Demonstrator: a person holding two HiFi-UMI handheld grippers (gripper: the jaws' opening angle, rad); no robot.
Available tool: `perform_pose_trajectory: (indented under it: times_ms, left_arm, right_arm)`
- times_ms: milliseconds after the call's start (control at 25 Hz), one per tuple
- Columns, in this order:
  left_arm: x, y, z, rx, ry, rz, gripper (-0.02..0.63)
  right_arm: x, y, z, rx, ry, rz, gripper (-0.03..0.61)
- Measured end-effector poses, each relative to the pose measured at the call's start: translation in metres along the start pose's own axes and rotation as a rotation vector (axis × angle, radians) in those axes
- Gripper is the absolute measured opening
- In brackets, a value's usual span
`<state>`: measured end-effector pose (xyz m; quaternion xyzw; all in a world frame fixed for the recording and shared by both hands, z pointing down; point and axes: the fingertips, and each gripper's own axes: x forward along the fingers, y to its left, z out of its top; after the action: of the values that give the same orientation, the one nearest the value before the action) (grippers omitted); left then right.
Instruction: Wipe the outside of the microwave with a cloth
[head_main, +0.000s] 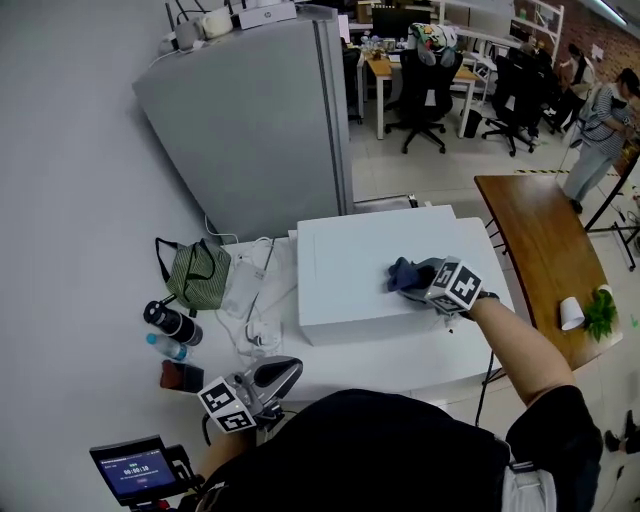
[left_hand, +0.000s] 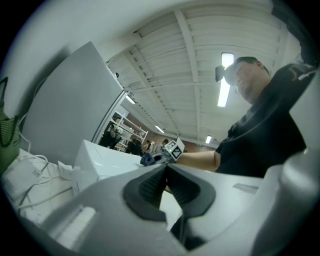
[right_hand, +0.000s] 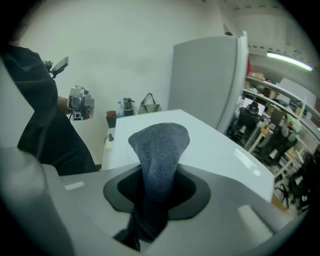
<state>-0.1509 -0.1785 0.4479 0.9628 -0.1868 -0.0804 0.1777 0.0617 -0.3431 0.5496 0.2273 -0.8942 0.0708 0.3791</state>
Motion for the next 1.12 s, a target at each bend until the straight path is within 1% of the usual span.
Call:
perform_pose_trajectory:
  times_ms: [80,160,200,240,280,320,400,440,560,640,680,760,840,880,1000,1120]
  left_arm:
    - [0.021,-0.004,-0.006,-0.002,0.009,-0.021,0.003]
    - [0.041,-0.007,-0.011,-0.009,0.007,-0.034,0.003]
    - [0.05,-0.008,-0.012,-0.014,0.004,-0.036,0.003]
    - [0.056,-0.009,-0.01,-0.02,0.001,-0.036,0.003]
    - [0.061,-0.009,-0.009,-0.027,-0.003,-0.033,0.003]
    - [0.063,-0.009,-0.008,-0.033,-0.006,-0.027,0.003]
    - [0.059,-0.004,-0.007,-0.038,-0.013,-0.006,0.003]
    - [0.055,-0.001,-0.008,-0.036,-0.018,0.009,0.003]
    - [0.038,-0.008,-0.014,-0.02,-0.029,0.067,0.003]
    - [0.019,-0.019,-0.011,-0.009,-0.046,0.101,0.003]
    - [0.006,-0.022,-0.008,-0.006,-0.058,0.113,0.003]
    - [-0.021,-0.025,-0.003,-0.008,-0.078,0.125,0.003]
    - [-0.047,-0.027,-0.001,-0.007,-0.076,0.118,0.003]
    - [-0.06,-0.029,0.0,-0.007,-0.071,0.111,0.003]
    - [-0.09,-0.028,-0.004,-0.026,-0.061,0.087,0.003]
    - [-0.102,-0.026,-0.008,-0.036,-0.045,0.057,0.003]
  right_arm:
    - [-0.043,-0.032,-0.052,0.064,0.018,-0.061,0.106]
    - [-0.075,-0.052,-0.091,0.115,0.026,-0.092,0.107]
    - [-0.086,-0.058,-0.101,0.126,0.027,-0.097,0.107]
    - [-0.091,-0.059,-0.1,0.125,0.024,-0.096,0.107]
    - [-0.092,-0.057,-0.091,0.113,0.011,-0.087,0.107]
    - [-0.087,-0.05,-0.074,0.093,-0.014,-0.064,0.107]
    - [-0.06,-0.024,-0.021,0.031,-0.083,0.019,0.107]
    - [-0.04,-0.005,0.008,-0.017,-0.11,0.071,0.107]
    - [0.022,0.069,0.09,-0.19,-0.166,0.214,0.107]
    - [0.058,0.123,0.135,-0.298,-0.181,0.273,0.107]
    - [0.077,0.143,0.15,-0.327,-0.168,0.29,0.107]
    - [0.116,0.165,0.164,-0.347,-0.109,0.29,0.107]
    - [0.141,0.169,0.166,-0.35,-0.055,0.259,0.107]
    - [0.146,0.166,0.166,-0.347,-0.045,0.242,0.107]
    - [0.135,0.15,0.156,-0.303,-0.049,0.208,0.107]
    - [0.107,0.118,0.123,-0.229,-0.035,0.17,0.107]
